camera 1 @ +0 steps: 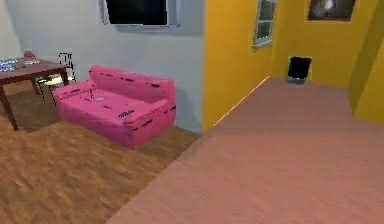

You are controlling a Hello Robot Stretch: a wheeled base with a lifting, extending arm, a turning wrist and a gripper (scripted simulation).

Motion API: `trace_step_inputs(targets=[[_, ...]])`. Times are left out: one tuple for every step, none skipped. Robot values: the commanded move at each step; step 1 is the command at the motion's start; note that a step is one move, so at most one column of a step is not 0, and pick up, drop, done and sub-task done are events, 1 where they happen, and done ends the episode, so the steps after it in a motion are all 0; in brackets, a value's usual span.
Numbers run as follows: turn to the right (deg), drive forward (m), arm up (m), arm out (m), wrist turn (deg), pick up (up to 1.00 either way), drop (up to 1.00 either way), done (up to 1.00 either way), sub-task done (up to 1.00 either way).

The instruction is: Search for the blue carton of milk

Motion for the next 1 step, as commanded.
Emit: trace_step_inputs(targets=[[30.0,0.00,0.00,0.00,0.0,0.00,0.00,0.00,0.00]])
